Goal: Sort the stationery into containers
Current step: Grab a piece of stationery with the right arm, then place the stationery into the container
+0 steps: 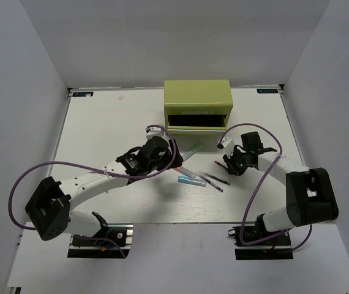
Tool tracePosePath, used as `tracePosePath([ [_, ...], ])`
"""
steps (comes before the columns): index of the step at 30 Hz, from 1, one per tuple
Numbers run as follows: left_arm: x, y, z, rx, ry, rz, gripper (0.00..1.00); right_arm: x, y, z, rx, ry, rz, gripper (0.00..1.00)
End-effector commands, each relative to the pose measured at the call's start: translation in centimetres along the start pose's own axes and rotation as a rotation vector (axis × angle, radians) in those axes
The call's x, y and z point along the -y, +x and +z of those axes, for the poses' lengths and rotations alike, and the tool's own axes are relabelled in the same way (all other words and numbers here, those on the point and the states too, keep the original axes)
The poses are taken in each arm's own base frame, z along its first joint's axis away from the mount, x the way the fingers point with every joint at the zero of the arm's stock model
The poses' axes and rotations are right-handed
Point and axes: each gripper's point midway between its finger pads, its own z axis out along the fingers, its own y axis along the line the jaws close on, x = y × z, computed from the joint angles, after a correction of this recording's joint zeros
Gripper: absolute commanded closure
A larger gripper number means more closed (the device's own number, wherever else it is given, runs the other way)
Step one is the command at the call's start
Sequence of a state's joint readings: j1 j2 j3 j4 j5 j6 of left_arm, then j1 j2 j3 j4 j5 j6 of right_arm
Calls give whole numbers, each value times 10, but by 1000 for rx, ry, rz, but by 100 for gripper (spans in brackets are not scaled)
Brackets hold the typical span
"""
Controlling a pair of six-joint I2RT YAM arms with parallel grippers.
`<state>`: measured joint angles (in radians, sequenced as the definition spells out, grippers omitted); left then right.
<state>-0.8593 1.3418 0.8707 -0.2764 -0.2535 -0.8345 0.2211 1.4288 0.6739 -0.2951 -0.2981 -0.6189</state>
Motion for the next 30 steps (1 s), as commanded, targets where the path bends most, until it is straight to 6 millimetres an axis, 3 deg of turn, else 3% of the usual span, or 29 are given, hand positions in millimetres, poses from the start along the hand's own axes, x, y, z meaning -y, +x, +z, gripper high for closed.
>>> tracePosePath([
  [1,26,-24,-15,67,119,24,10,-31,26,1,-87,-150,22,90],
  [4,28,-22,-23,82,175,66,10,-34,22,-3,-71,-168,-22,100],
  [7,33,-26,-32,116,232,107,12,-37,2,-16,-5,-211,-139,100],
  [8,33,-29,-34,125,236,126,12,-44,3,-27,-11,-238,-149,100],
  [9,31,-24,-33,113,238,140,13,-53,-8,-37,29,-281,-168,100],
  [10,32,-27,-36,123,245,148,15,-50,-23,-46,68,-276,-208,100],
  [12,35,-27,-39,133,275,181,18,-62,-34,-65,112,-325,-297,100],
  [13,32,-23,-37,124,268,184,18,-54,-62,-79,185,-302,-381,100],
  [14,32,-21,-37,118,275,194,19,-58,-72,-86,219,-315,-395,100],
  [15,31,-17,-36,104,278,197,19,-50,-101,-101,285,-284,-439,100],
  [17,32,-15,-37,97,287,199,19,-44,-122,-109,331,-264,-483,100],
  [20,33,-10,-32,74,294,204,20,-20,-177,-127,433,-157,-578,100],
  [24,34,-6,-26,49,286,209,20,10,-219,-124,449,-53,-669,100],
  [25,35,-5,-27,44,292,210,20,19,-239,-125,474,-13,-704,100],
  [30,41,-5,-25,31,309,223,22,40,-263,-97,451,4,-761,100],
])
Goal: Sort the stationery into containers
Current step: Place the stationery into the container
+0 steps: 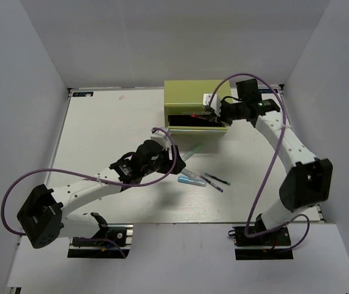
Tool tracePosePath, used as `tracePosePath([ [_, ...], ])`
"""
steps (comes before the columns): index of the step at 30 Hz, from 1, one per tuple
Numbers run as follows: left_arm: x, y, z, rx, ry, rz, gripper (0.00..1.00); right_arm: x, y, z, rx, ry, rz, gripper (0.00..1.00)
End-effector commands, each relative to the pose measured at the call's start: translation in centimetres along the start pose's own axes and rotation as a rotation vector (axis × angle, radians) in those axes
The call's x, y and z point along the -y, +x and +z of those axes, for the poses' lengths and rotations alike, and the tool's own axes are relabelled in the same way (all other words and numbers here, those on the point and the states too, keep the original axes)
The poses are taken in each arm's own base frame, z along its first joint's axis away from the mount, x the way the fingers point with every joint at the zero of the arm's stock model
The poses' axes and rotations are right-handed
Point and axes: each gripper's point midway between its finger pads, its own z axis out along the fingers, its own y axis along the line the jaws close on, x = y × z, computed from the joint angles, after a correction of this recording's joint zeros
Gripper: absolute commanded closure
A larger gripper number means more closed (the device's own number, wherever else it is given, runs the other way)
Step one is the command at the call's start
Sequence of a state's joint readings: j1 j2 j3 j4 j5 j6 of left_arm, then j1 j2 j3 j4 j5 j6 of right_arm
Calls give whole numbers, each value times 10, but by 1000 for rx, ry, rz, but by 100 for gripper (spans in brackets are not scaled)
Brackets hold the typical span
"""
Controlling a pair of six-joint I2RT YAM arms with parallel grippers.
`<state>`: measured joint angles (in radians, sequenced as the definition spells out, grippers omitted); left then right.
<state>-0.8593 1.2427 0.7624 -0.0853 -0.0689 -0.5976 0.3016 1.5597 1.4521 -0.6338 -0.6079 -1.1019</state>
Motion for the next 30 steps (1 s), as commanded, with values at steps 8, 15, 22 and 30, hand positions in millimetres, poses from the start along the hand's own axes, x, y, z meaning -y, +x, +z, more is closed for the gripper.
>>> tracePosePath([
  [8,25,-10,1,-34,91,98,17,41,0,40,-25,-7,-38,68],
  [15,60,-24,3,-6,254,198,8,34,-23,23,39,-1,15,62],
  [22,98,-18,39,-106,380,440,30,-10,-32,-11,96,-60,329,96],
  [30,104,25,79,-247,445,652,48,-46,52,-41,-38,176,698,93],
])
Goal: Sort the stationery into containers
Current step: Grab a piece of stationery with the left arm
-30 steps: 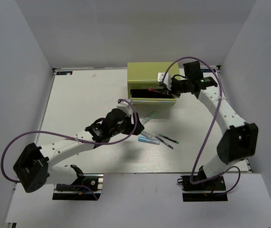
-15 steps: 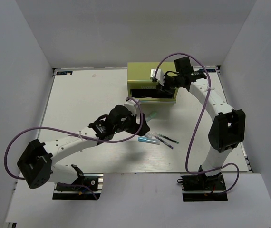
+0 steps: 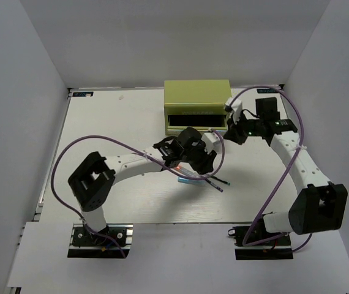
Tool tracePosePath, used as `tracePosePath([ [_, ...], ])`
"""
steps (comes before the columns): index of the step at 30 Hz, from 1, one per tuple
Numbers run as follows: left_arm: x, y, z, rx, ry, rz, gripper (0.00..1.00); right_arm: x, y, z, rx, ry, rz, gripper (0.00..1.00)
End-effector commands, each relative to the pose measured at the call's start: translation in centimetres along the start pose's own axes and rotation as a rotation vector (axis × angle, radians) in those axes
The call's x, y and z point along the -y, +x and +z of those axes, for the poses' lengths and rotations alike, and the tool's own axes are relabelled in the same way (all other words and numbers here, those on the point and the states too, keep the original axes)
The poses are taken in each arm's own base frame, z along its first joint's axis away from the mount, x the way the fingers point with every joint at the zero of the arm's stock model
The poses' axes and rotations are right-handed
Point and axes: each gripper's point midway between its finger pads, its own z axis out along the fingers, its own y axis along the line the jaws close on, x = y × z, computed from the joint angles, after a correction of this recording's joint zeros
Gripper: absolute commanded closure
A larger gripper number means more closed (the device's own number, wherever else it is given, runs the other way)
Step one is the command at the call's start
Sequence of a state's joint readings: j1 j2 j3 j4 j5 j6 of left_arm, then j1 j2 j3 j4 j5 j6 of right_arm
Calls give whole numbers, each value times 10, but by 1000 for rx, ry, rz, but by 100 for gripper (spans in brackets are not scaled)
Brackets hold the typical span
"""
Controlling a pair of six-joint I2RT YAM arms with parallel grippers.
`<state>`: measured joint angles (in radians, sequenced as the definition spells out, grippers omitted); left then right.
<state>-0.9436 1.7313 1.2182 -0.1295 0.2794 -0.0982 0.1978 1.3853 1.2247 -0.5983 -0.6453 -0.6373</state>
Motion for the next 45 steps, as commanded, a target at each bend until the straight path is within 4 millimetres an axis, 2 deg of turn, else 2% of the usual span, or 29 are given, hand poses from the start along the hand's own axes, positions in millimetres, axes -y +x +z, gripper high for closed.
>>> tracePosePath([
  [1,11,-2,5,-28,68,158,47,18,22,-12,-2,151,176,93],
  [2,14,-1,9,-34,75,179,45,28,28,-23,9,187,212,93],
  [3,11,3,17,-55,75,190,44,24,36,-25,2,189,235,89],
  [5,11,7,25,-75,85,243,40,28,36,-36,32,210,251,86],
  [8,4,11,40,-114,78,268,40,25,39,-38,44,191,281,82],
  [9,1,10,49,-121,79,278,40,33,45,-45,52,220,306,80],
  [10,2,2,49,-105,78,283,40,32,46,-45,53,212,312,80],
  [11,0,12,57,-136,90,273,40,32,47,-45,56,212,317,78],
  [12,6,10,60,-138,108,289,40,34,50,-46,57,212,332,78],
  [15,7,21,71,-173,117,294,40,36,51,-49,71,210,334,74],
  [20,13,40,76,-229,138,320,40,37,57,-53,76,213,351,69],
  [25,14,43,76,-243,121,369,40,36,61,-54,90,200,370,68],
  [26,6,54,80,-275,94,376,40,35,61,-55,94,198,369,66],
  [31,-8,66,89,-305,38,379,40,30,54,-58,121,187,349,66],
  [38,-12,67,95,-299,26,382,41,17,64,-55,119,169,357,65],
  [42,-15,80,101,-327,27,367,45,9,69,-54,120,156,367,65],
  [45,-14,85,103,-337,36,354,55,7,68,-54,124,155,362,65],
])
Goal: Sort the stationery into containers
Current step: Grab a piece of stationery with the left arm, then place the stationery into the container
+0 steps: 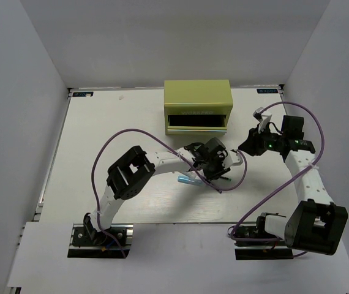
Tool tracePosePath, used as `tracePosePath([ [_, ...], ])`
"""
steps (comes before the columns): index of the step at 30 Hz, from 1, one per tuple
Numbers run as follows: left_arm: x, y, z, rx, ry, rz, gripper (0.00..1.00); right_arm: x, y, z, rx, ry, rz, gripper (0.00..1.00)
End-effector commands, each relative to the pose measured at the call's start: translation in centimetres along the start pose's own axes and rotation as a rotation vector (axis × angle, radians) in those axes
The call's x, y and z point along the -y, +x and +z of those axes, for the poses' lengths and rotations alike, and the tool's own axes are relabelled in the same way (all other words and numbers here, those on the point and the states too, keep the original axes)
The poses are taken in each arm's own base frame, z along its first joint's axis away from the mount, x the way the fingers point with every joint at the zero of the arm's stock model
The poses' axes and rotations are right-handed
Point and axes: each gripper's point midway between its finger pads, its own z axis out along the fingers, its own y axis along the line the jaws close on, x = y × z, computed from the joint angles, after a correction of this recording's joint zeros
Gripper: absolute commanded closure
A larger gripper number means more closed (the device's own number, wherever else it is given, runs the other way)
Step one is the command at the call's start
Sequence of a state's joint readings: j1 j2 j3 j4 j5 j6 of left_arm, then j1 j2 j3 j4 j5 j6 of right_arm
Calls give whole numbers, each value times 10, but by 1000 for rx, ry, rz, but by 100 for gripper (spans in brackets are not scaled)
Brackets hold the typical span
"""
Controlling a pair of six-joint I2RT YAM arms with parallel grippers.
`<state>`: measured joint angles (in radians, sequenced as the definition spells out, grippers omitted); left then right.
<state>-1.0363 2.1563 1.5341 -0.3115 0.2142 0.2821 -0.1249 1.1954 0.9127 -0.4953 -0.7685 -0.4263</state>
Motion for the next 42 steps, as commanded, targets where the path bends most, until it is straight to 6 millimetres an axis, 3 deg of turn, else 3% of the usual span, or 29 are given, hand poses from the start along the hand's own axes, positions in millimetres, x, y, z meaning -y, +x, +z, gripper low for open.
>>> tracePosePath([
  [1,7,14,8,-45,32,-16,58,-6,-7,-4,40,-18,-26,65],
  [7,31,46,7,-133,140,-49,67,-11,-6,-4,51,-35,-29,65],
  [13,50,70,7,-205,215,-124,92,-13,-4,-5,55,-36,-33,65],
  [14,49,66,7,-197,212,-132,98,-13,-2,-5,54,-35,-33,65],
  [17,38,45,2,-137,144,-150,100,-15,0,-5,55,-33,-35,65],
  [21,3,4,-18,-5,15,-150,100,-14,1,-7,55,-15,-41,64],
  [23,-10,-18,-36,52,-28,-132,100,-12,2,-8,56,-1,-46,62],
  [27,-38,-42,-67,123,-146,-102,100,-9,-4,-13,74,30,-59,59],
  [28,-47,-38,-74,119,-178,-93,100,-6,-7,-15,86,45,-68,59],
  [30,-70,-49,-100,182,-249,-71,100,-6,-13,-17,101,54,-81,59],
  [36,-101,-82,-149,261,-328,3,100,-5,-11,-15,99,42,-78,59],
  [42,-132,-108,-186,354,-432,84,100,-6,-12,-15,101,37,-126,59],
])
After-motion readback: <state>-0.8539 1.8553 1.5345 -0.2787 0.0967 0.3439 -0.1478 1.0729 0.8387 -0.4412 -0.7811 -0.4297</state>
